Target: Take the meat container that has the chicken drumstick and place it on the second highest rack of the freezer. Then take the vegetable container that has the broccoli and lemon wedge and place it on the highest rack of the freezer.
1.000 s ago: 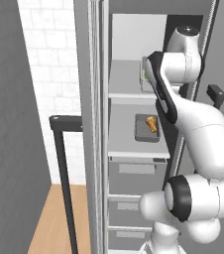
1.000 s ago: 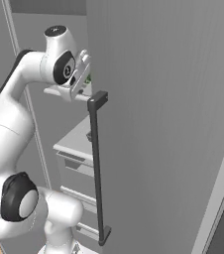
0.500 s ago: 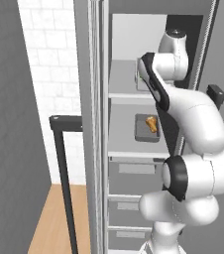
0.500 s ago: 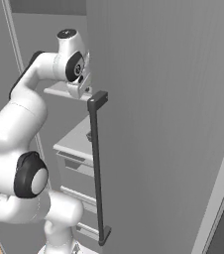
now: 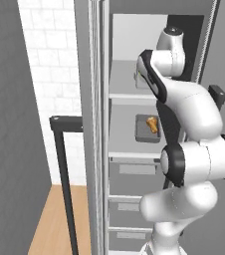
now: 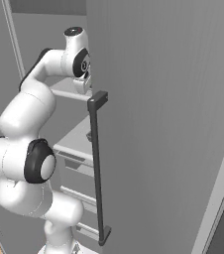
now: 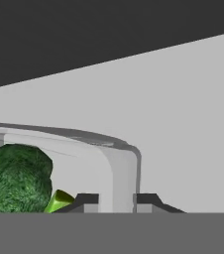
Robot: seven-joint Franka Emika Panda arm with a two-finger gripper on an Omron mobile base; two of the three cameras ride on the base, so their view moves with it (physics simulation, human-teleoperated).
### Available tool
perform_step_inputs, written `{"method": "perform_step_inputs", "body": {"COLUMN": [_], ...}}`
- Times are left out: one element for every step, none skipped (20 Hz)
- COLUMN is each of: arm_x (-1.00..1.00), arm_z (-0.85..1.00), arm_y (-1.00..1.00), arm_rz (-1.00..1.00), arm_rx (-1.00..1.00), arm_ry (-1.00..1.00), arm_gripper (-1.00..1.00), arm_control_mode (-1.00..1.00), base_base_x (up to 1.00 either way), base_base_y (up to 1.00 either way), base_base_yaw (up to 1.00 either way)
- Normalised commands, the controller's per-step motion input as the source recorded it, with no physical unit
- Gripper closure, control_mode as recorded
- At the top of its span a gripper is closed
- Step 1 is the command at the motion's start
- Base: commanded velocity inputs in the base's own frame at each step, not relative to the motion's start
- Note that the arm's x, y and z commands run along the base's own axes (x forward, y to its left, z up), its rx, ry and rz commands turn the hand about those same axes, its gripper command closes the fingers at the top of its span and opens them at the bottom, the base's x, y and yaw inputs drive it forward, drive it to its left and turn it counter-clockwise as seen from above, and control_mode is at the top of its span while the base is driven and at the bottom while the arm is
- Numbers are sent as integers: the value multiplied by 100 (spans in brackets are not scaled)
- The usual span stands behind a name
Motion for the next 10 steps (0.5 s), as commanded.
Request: {"method": "perform_step_inputs", "body": {"arm_x": [39,38,36,28,21,19,21,21,23,23], "arm_z": [-6,-6,-10,-14,-16,-16,-16,-11,-6,-2], "arm_y": [-4,-1,0,0,0,0,0,0,0,0], "arm_rz": [0,0,0,0,0,0,0,0,0,0], "arm_rx": [0,0,0,0,0,-1,-1,0,0,0], "arm_ry": [0,0,0,-1,-3,-5,-6,-6,-6,-6], "arm_gripper": [100,100,100,100,100,100,100,100,100,100], "arm_control_mode": [-100,-100,-100,-100,-100,-100,-100,-100,-100,-100], "base_base_x": [0,0,0,0,0,0,0,0,0,0], "base_base_y": [0,0,0,0,0,0,0,0,0,0], "base_base_yaw": [0,0,0,0,0,0,0,0,0,0]}}
